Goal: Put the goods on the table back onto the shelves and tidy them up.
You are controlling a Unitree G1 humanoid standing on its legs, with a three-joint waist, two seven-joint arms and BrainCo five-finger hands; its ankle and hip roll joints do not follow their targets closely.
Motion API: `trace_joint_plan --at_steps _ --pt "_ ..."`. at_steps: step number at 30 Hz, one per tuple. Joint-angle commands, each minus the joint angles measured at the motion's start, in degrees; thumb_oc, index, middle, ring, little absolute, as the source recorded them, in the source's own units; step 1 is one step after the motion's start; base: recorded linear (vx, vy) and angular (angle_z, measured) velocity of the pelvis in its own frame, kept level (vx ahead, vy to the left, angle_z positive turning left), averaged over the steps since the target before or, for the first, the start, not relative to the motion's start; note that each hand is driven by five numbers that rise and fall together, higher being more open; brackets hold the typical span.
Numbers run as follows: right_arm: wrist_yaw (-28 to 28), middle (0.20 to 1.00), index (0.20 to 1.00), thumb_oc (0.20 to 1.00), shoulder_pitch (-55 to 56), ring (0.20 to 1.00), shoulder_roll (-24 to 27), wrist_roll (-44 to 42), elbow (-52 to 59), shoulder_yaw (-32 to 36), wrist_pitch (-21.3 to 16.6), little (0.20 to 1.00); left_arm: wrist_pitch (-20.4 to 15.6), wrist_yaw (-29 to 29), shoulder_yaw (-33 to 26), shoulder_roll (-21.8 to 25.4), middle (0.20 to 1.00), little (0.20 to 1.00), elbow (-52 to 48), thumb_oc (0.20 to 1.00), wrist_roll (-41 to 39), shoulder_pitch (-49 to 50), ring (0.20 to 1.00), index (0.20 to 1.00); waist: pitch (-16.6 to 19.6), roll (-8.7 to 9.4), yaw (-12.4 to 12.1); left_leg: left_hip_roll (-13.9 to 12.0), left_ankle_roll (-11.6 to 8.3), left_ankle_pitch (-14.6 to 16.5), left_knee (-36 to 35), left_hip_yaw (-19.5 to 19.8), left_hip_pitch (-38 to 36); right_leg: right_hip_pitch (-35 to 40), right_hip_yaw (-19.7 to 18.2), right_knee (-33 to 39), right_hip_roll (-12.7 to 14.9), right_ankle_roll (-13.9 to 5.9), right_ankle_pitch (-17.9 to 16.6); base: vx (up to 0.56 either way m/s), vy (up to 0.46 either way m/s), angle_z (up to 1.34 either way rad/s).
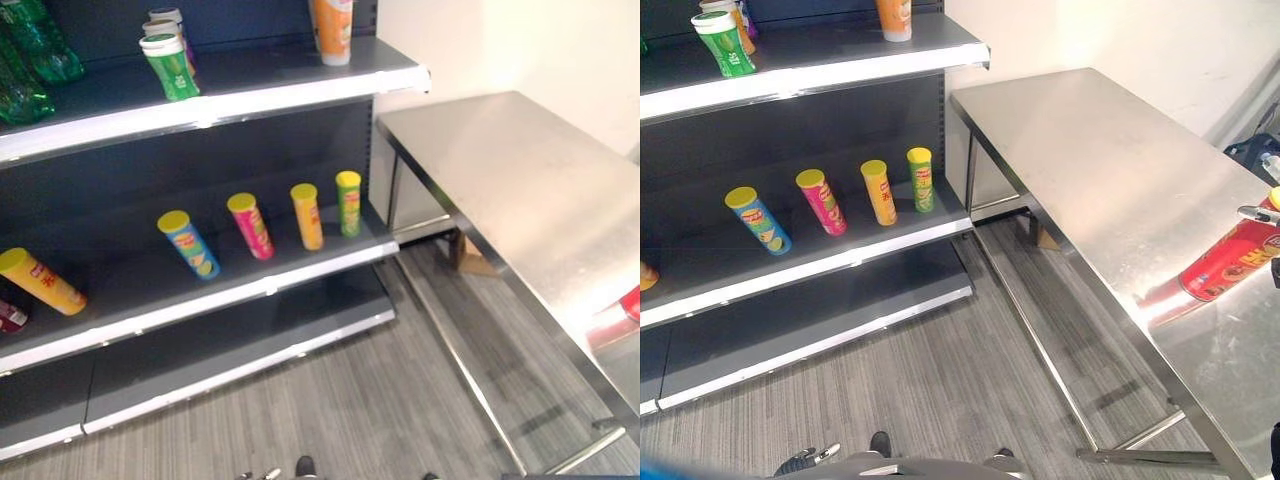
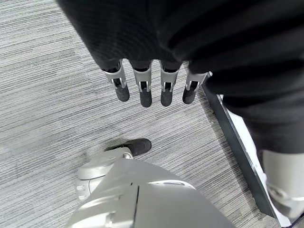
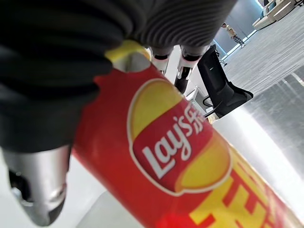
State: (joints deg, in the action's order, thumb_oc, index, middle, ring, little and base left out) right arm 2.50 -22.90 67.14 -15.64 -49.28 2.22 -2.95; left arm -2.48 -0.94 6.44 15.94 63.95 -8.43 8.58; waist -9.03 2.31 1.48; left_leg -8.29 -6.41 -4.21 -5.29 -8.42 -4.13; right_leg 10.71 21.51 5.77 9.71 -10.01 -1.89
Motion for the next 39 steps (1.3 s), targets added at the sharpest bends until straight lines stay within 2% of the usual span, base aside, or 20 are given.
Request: trace_joint_plan --at_steps 1,2,3,7,12,14,19,21,22,24,28,29,30,31,32,34,36,37,38,39 --pt "-3.0 0.705 0.705 0.705 -5.6 0.705 5.0 0.6 -1.5 -7.4 0.1 0.705 -1.2 -0.4 2.0 2.9 1.0 1.0 0.9 1.0 -0.4 -2.9 1.0 1.0 1.0 1.73 -1.1 -6.4 -5.51 -0.1 0.7 -6.2 -3.1 -1.4 -0.6 -1.1 -3.3 2.69 6.3 0.0 0.0 0.0" --pt "-4.3 0.526 0.526 0.526 -6.2 0.526 5.7 1.1 -2.6 -8.8 0.5 0.526 -1.3 -0.7 2.4 3.1 1.0 1.0 0.9 1.0 -0.3 -3.0 1.0 1.0 1.0 1.84 -1.2 -6.4 -5.55 -0.2 0.7 -6.1 -3.1 -1.4 -0.6 -1.1 -3.3 2.72 6.3 0.0 0.0 0.0" --pt "-4.9 0.216 0.216 0.216 -7.1 0.216 6.2 1.2 -3.3 -9.9 0.8 0.216 -1.3 -0.8 2.5 3.2 1.0 1.0 0.9 1.0 -0.3 -3.0 1.0 1.0 1.0 1.9 -1.1 -6.5 -5.6 -0.2 0.6 -6.2 -3.1 -1.3 -0.5 -1.1 -3.3 2.74 6.3 0.0 0.0 0.0" --pt "-6.6 0.2 0.2 0.2 -9.0 0.2 7.2 1.9 -4.0 -12.7 1.2 0.2 -1.3 -1.3 2.5 3.1 1.0 1.0 1.0 1.0 -0.4 -3.3 1.0 1.0 0.9 2.01 -0.7 -6.7 -5.71 -0.3 0.5 -6.5 -3.4 -1.4 -0.5 -1.1 -3.4 2.67 6.2 0.0 0.0 0.0" --pt "-6.4 0.2 0.2 0.2 -6.5 0.2 7.6 1.4 0.3 -10.7 0.9 0.2 -1.2 -1.3 1.7 3.1 1.0 1.0 1.1 1.0 -0.5 -3.2 1.0 1.0 1.0 2.01 -0.3 -6.8 -5.81 -0.3 0.5 -6.9 -3.5 -1.3 -0.7 -1.0 -3.4 2.66 6.2 0.0 0.0 0.0" --pt "-5.8 0.2 0.2 0.2 -3.4 0.2 7.7 0.9 4.0 -7.6 0.5 0.2 -1.1 -1.1 1.2 3.1 1.0 1.0 1.1 1.0 -0.6 -3.2 1.0 1.0 0.9 2.0 -0.2 -6.9 -5.79 -0.3 0.7 -7.0 -3.7 -1.2 -0.8 -1.1 -3.5 2.72 6.3 0.0 0.0 0.0" --pt "-2.9 0.2 0.2 0.2 8.4 0.2 6.6 -0.4 19.6 5.4 -1.5 0.2 -1.1 -0.5 -1.7 2.9 1.0 1.0 -0.2 1.0 -1.6 -2.5 1.0 1.0 0.4 1.82 0.2 -7.4 -5.91 -0.5 2.8 -6.5 -3.1 -0.9 -1.2 -1.0 -3.8 3.14 6.7 -0.02 -0.045 0.0" --pt "-0.1 0.2 0.2 0.2 13.2 0.2 5.0 0.2 28.6 12.7 -3.6 0.2 -1.4 0.4 -3.8 2.8 1.0 1.0 -1.9 1.0 -2.5 -2.2 1.0 1.0 -1.2 1.53 -0.4 -7.9 -6.38 -1.4 7.0 -4.2 -0.7 -0.9 -1.4 -0.9 -4.1 3.6 7.2 -0.09 -0.068 0.0" --pt "-0.1 0.2 0.2 0.2 13.7 0.2 5.0 0.2 28.8 13.2 -3.6 0.2 -1.4 0.4 -3.7 2.9 1.0 1.0 -1.9 1.0 -2.5 -2.3 1.0 1.0 -1.1 1.56 -0.4 -7.8 -6.31 -1.6 7.0 -4.1 -0.4 -1.1 -1.2 -0.9 -4.0 3.6 7.0 -0.07 -0.042 0.04" --pt "1.7 0.2 0.2 0.2 17.8 0.2 3.0 1.1 36.9 19.0 -5.0 0.2 -1.6 1.0 -5.0 2.5 1.0 1.0 -3.5 1.0 -3.7 -2.3 1.0 1.0 -2.2 1.94 -0.9 -6.6 -6.31 -0.6 9.5 -0.1 2.5 -1.2 -0.9 -0.8 -3.8 3.85 7.2 -0.07 -0.031 0.14" --pt "3.2 0.2 0.2 0.2 19.6 0.2 1.4 3.0 42.6 22.2 -6.0 0.2 -1.7 1.4 -5.9 1.7 1.0 1.0 -3.0 1.0 -4.1 -2.2 1.0 1.0 -2.3 1.97 -0.7 -7.7 -6.03 -0.4 10.4 -0.9 3.3 -1.7 -0.3 -0.8 -3.2 3.38 6.9 -0.05 0.092 0.36" --pt "3.9 0.2 0.2 0.2 19.5 0.2 0.6 3.7 45.2 22.6 -6.6 0.2 -1.8 1.7 -6.4 1.7 1.0 1.0 -2.7 1.0 -4.0 -2.2 1.0 1.0 -2.4 2.05 -0.4 -10.1 -5.99 -0.8 10.4 -2.3 2.5 -2.2 0.0 -1.0 -2.2 2.87 6.5 -0.03 0.126 0.26" --pt "3.9 0.2 0.2 0.2 19.7 0.2 0.5 3.8 45.3 22.7 -6.5 0.2 -1.8 1.7 -6.4 1.7 1.0 1.0 -2.7 1.0 -4.0 -2.2 1.0 1.0 -2.4 2.05 -0.5 -10.1 -6.02 -0.8 10.3 -2.4 2.4 -2.2 -0.1 -1.0 -2.2 2.87 6.5 -0.07 0.312 0.05" --pt "4.3 0.2 0.2 0.2 20.4 0.2 0.0 5.0 47.5 23.3 -6.5 0.2 -2.0 2.2 -6.8 1.8 1.0 1.0 -2.8 1.0 -4.2 -2.6 1.0 1.0 -2.3 2.19 0.3 -13.4 -5.94 -2.0 10.4 -4.2 0.8 -3.2 0.5 -1.4 -0.2 1.97 5.6 -0.04 0.31 -0.07" --pt "4.3 0.2 0.2 0.2 20.8 0.2 -0.4 5.4 48.5 23.8 -6.6 0.2 -2.2 2.4 -7.0 2.0 1.0 1.0 -2.5 1.0 -3.9 -2.8 1.0 1.0 -2.0 1.86 0.6 -14.6 -6.43 -2.9 10.2 -4.3 -0.2 -3.5 0.7 -1.7 0.6 1.42 5.3 -0.04 0.309 -0.15" --pt "4.1 0.2 0.2 0.2 21.6 0.2 -1.1 5.5 49.9 24.5 -6.6 0.2 -2.3 2.6 -6.9 2.2 1.0 1.0 -2.1 1.0 -3.6 -3.2 1.0 1.0 -1.6 1.29 0.7 -15.7 -7.32 -4.1 9.6 -3.9 -1.0 -4.1 0.8 -2.2 1.4 0.6 5.0 0.01 0.285 0.18" --pt "3.6 0.2 0.2 0.2 22.1 0.2 -1.9 5.6 52.7 25.0 -6.5 0.2 -2.5 2.6 -6.5 2.5 1.0 1.0 -2.2 1.0 -3.2 -3.3 1.0 1.0 -0.5 0.16 0.8 -15.7 -7.99 -4.1 8.6 -0.8 -1.3 -5.0 0.3 -2.8 3.1 -0.82 4.2 0.04 0.43 0.29" --pt "3.7 0.2 0.2 0.2 22.5 0.2 -2.6 5.7 53.3 25.3 -6.5 0.2 -2.6 2.6 -5.9 2.6 1.0 1.0 -1.5 1.0 -2.4 -3.9 1.0 1.0 0.1 -0.14 1.2 -15.1 -8.16 -1.8 7.8 0.2 -1.3 -5.3 0.2 -3.0 4.6 -1.66 3.4 0.07 0.568 0.15" --pt "3.3 0.2 0.2 0.2 23.4 0.2 -3.7 6.4 54.3 25.9 -6.2 0.2 -2.6 2.5 -5.3 2.9 1.0 1.0 -1.1 1.0 -0.9 -4.9 1.0 1.0 0.7 0.04 2.1 -13.5 -7.4 3.7 6.9 -0.8 -1.3 -5.7 0.0 -3.5 7.8 -3.04 1.3 0.04 0.62 0.28" --pt "3.2 0.2 0.2 0.2 23.9 0.2 -4.1 7.0 54.3 26.4 -6.0 0.2 -2.7 2.3 -4.7 3.3 1.0 1.0 -1.3 1.0 0.0 -5.3 1.0 1.0 0.6 0.31 2.1 -11.9 -6.64 5.5 6.5 -1.5 -1.2 -6.3 -0.2 -4.1 10.0 -4.08 -0.5 0.03 0.476 0.43"
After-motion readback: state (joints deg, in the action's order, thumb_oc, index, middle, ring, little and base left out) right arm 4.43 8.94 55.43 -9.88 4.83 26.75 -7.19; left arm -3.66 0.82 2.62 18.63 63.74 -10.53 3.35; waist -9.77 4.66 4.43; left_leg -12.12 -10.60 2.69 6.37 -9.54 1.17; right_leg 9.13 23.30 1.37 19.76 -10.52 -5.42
